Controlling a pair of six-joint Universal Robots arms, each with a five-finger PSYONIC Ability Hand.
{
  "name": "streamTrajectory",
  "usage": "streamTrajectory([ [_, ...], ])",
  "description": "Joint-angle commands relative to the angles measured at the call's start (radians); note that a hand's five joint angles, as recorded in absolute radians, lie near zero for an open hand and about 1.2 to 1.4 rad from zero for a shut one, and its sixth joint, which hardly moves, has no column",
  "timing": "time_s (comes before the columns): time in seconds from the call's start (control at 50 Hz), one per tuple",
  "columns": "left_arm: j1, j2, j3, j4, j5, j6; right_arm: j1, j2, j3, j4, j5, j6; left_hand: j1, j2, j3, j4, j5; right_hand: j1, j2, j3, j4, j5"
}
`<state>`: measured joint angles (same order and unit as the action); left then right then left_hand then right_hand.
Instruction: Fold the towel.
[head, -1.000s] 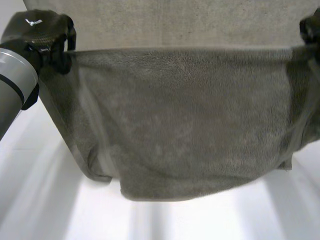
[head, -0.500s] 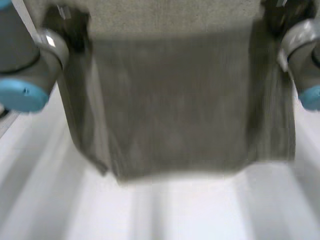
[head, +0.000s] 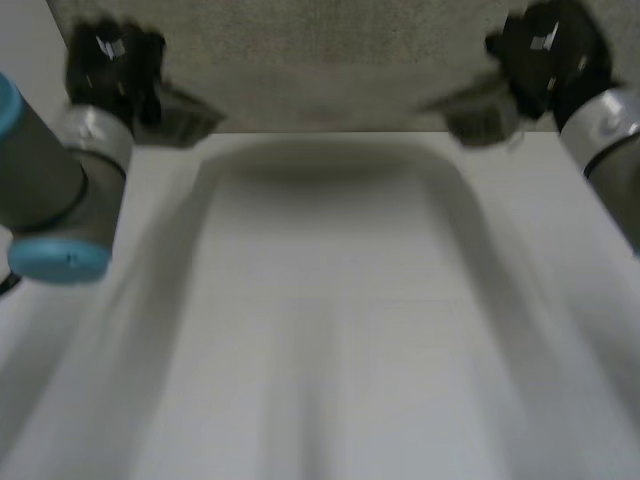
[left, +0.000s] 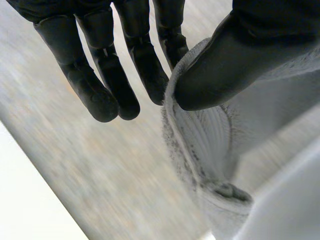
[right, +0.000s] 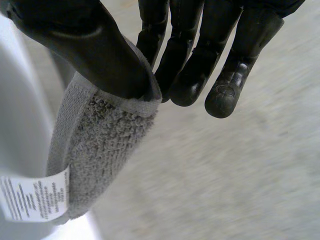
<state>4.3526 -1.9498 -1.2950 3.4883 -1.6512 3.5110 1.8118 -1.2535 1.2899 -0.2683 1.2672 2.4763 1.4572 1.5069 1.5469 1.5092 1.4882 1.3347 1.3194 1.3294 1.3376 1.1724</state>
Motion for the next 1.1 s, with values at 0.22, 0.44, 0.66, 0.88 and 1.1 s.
streamTrajectory([
  [0.22, 0.009, -0.210, -0.352, 0.140, 0.070, 0.014, -0.014, 0.246, 0.301, -0.011, 0.001, -0.014, -0.061, -0.111, -0.151, -0.113, -0.266, 0.062, 0.077, 0.067, 0.059, 0.049],
  [0.44, 0.039, -0.127, -0.437, 0.153, 0.070, 0.013, -0.034, 0.132, 0.361, 0.003, 0.020, 0.027, -0.061, -0.111, -0.151, -0.113, -0.266, 0.062, 0.077, 0.067, 0.059, 0.049],
  [0.66, 0.053, -0.169, -0.455, 0.228, 0.067, 0.016, -0.034, 0.140, 0.376, -0.002, 0.069, 0.053, -0.807, -0.856, -0.896, -0.859, -1.012, 0.062, 0.077, 0.067, 0.059, 0.049],
  [0.88, 0.087, -0.169, -0.460, 0.221, 0.060, 0.016, -0.035, 0.140, 0.378, -0.006, 0.129, 0.056, -0.812, -0.862, -0.902, -0.864, -1.018, 0.062, 0.077, 0.067, 0.059, 0.049],
  [1.1, 0.104, -0.166, -0.461, 0.213, 0.064, 0.016, -0.034, 0.169, 0.370, -0.005, 0.129, 0.056, -0.061, -0.111, -0.151, -0.113, -0.266, 0.062, 0.077, 0.067, 0.059, 0.049],
])
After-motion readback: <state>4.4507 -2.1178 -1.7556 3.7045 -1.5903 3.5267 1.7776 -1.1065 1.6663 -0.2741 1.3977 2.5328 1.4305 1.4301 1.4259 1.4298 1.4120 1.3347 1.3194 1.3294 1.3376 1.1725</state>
